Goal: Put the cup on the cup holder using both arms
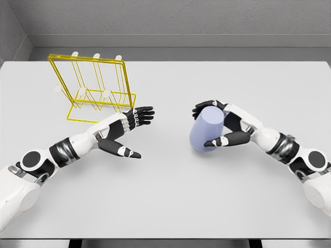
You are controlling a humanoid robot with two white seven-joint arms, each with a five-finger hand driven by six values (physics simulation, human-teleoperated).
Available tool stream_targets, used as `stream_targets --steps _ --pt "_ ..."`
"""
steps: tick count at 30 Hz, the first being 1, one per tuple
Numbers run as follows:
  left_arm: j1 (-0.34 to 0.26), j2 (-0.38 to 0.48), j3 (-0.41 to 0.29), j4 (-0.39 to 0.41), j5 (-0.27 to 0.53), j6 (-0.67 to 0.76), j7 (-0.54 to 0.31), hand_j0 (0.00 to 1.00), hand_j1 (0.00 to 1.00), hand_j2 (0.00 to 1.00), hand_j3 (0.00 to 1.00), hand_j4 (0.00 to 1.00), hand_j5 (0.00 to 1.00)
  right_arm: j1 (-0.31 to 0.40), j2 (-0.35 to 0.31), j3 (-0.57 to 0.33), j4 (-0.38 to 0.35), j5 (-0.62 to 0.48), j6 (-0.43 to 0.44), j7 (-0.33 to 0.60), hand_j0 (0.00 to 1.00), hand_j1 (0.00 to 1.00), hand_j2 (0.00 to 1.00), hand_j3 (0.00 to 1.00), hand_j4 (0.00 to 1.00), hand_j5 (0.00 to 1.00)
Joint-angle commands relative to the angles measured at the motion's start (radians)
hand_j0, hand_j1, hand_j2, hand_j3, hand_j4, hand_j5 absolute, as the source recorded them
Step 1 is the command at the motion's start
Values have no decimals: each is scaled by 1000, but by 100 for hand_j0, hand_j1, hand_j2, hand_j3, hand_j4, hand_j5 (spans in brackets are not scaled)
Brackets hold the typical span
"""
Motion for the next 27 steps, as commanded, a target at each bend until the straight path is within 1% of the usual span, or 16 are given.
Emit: stream_targets --steps 1,5,6,8,10,14,18,19,21,24,27 --pt "0 -10 16 1 7 2 0 100 100 100 100 100 100 0 25 2 5 1 6 0 74 74 74 74 74 74" --pt "0 -18 20 10 6 2 0 100 100 100 100 100 100 -3 54 19 13 4 9 0 74 74 74 74 74 74" --pt "0 -18 20 10 4 2 0 100 100 100 100 100 100 -3 60 19 17 30 11 0 74 74 74 74 74 74" --pt "0 -21 19 11 3 2 0 100 100 100 100 100 100 -3 77 22 25 43 12 0 74 74 74 74 74 74" --pt "0 -35 20 31 3 2 0 100 100 100 100 100 100 -11 86 31 33 44 12 0 74 74 74 74 74 74" --pt "2 -40 22 50 3 2 0 100 100 100 100 100 100 -26 107 42 65 46 12 0 74 74 74 74 74 74" --pt "3 -40 22 51 1 0 0 100 100 100 100 100 100 -37 129 63 92 47 12 0 74 74 74 74 74 74" --pt "3 -40 22 51 1 0 0 100 100 100 100 100 100 -38 138 65 106 64 12 0 74 74 74 74 74 74" --pt "3 -40 22 51 1 0 0 100 100 100 100 100 100 -45 143 88 109 66 12 0 74 74 74 74 74 74" --pt "5 -44 22 68 3 0 0 100 100 100 100 100 100 -46 146 94 114 66 12 0 74 74 74 74 74 74" --pt "8 -60 39 79 0 0 0 100 100 100 100 100 100 -46 149 98 115 66 12 0 74 74 74 74 74 74"
